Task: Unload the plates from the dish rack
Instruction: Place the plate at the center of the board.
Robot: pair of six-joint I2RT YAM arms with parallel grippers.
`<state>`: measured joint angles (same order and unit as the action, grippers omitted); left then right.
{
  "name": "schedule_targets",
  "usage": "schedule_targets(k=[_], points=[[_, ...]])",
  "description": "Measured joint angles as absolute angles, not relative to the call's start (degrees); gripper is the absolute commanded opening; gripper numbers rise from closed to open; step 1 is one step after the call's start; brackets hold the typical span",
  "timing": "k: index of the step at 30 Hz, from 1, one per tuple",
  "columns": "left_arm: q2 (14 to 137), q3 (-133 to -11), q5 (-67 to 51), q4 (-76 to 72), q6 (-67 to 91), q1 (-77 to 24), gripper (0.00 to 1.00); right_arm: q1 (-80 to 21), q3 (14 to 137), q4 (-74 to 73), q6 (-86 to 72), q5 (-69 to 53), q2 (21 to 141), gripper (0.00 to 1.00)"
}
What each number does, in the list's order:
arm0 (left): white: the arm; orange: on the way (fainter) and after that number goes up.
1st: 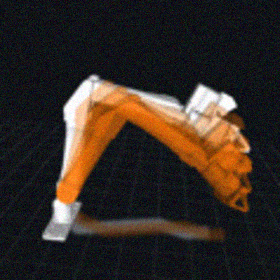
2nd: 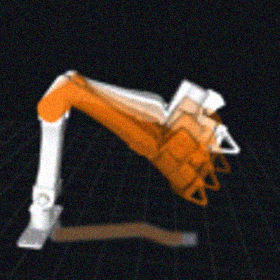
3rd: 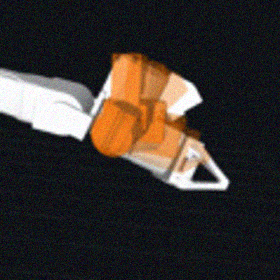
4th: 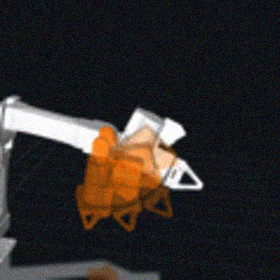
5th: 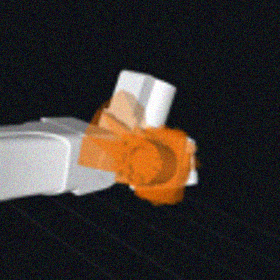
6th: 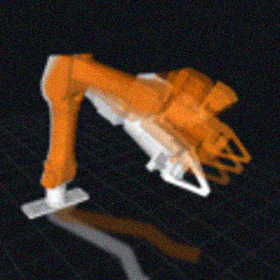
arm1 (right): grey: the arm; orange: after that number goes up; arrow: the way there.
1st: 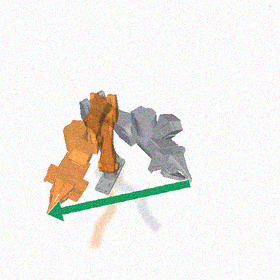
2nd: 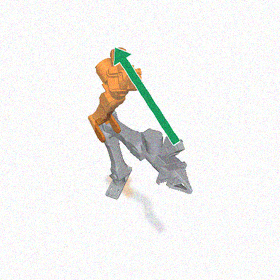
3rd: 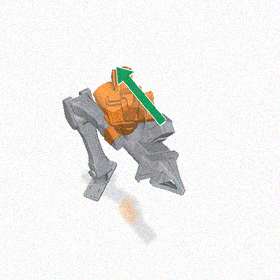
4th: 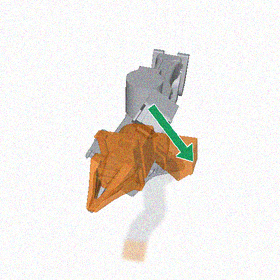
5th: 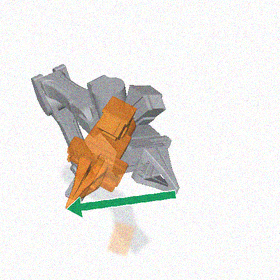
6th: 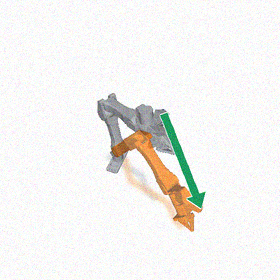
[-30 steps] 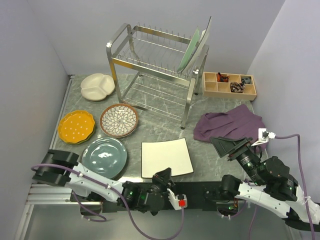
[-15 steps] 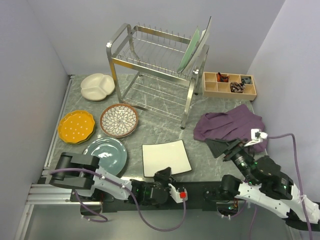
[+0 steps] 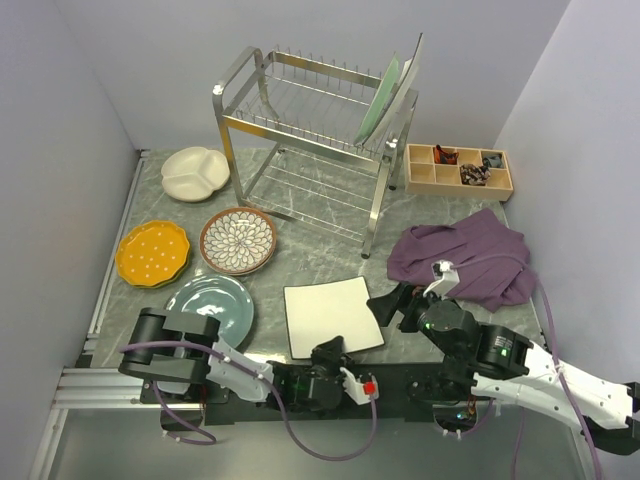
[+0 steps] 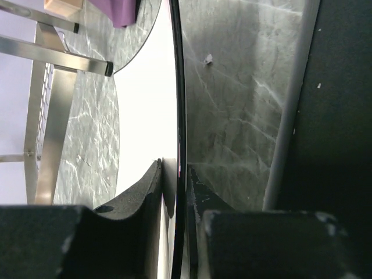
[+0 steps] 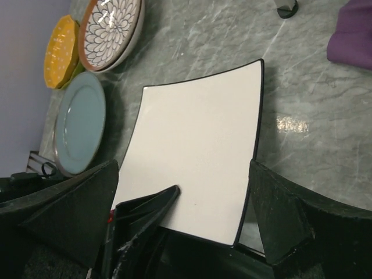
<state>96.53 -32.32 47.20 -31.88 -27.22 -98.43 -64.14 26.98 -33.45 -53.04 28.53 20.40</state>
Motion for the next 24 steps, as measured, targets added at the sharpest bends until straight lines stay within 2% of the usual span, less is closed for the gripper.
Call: schedule_targets(k=[3,7,10,11,19,20,24], points=[[97.3,-33.4,47.1,-30.3,-26.1,-98.1,0.28,-64.1,26.9,-32.8,-53.3,28.0,19.4,0.98],[98.0,-34.7,44.1,-26.9,-23.4,-96.7,0.25,-64.1,26.9,-32.1,-53.3,27.7,18.4,0.98],[99.0,-36.5,43.3,-24.7,-22.6,-95.0,0.28,-64.1,26.9,-31.9,-53.1,27.7,17.2,0.99],[99.2,-37.0,43.2,-24.3,-22.5,-94.4,0.32,-64.1,26.9,-31.9,-53.1,27.7,16.8,0.99],[99.0,-39.0,37.4,-19.7,-16.6,-90.4,0.45,-64.1,26.6,-32.0,-52.5,28.1,14.0,0.99],[98.4,-38.9,36.7,-19.3,-15.7,-89.9,0.50,-64.1,26.5,-32.0,-52.4,28.2,13.9,0.99],[95.2,-38.3,31.5,-16.7,-9.9,-87.6,0.55,-64.1,26.3,-31.9,-51.8,28.5,13.6,0.99]])
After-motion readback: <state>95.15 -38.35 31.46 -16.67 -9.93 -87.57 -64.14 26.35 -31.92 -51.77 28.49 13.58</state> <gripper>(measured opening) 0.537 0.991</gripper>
